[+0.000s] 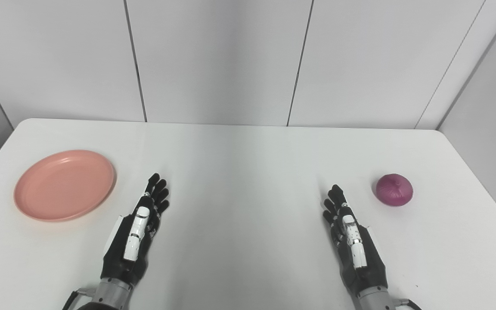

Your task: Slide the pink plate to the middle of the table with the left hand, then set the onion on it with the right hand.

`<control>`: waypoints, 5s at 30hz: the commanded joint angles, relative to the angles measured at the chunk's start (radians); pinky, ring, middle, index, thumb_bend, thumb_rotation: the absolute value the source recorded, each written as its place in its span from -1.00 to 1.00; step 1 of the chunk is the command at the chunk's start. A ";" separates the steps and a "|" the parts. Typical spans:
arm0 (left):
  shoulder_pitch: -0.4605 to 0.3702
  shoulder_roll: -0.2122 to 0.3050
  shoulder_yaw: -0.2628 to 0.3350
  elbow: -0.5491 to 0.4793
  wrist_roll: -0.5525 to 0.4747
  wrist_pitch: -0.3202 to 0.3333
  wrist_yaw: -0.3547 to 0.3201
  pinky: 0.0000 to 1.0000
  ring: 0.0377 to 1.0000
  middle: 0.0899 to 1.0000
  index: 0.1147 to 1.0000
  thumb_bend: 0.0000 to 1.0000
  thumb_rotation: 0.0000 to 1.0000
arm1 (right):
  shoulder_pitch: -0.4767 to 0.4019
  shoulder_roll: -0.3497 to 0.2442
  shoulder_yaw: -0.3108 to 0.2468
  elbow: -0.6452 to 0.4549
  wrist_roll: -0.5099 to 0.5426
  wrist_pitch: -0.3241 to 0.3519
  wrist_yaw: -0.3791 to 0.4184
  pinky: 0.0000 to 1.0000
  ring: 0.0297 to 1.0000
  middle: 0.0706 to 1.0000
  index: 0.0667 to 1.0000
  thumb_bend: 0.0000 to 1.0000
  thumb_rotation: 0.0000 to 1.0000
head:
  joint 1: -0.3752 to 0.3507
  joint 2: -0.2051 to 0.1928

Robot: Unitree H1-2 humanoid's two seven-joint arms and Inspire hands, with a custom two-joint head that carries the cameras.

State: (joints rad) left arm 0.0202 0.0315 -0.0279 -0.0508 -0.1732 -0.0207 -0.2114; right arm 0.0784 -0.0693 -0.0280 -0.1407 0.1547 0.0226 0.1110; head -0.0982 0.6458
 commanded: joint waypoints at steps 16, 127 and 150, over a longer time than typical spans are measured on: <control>0.098 -0.007 -0.013 0.092 -0.016 0.063 -0.007 1.00 1.00 1.00 0.99 -0.18 1.00 | 0.054 -0.005 0.007 0.042 0.037 0.082 0.010 1.00 1.00 1.00 1.00 -0.61 1.00 | 0.008 -0.001; 0.034 -0.167 -0.114 0.158 0.146 -0.045 0.118 1.00 1.00 1.00 0.96 -0.17 1.00 | 0.018 -0.119 -0.071 0.072 0.126 0.063 0.088 1.00 1.00 1.00 1.00 -0.36 1.00 | 0.584 -0.098; -0.008 -0.078 -0.082 -0.061 0.184 -0.003 0.140 1.00 1.00 1.00 0.97 -0.13 1.00 | 0.015 -0.116 -0.069 0.074 0.139 0.069 0.092 1.00 1.00 1.00 1.00 -0.22 0.91 | 0.578 -0.101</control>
State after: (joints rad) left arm 0.0229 -0.0569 -0.1163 -0.0922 -0.0098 -0.0155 -0.0802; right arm 0.0620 -0.1889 -0.1007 -0.1135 0.2936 0.0555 0.2042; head 0.4801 0.5446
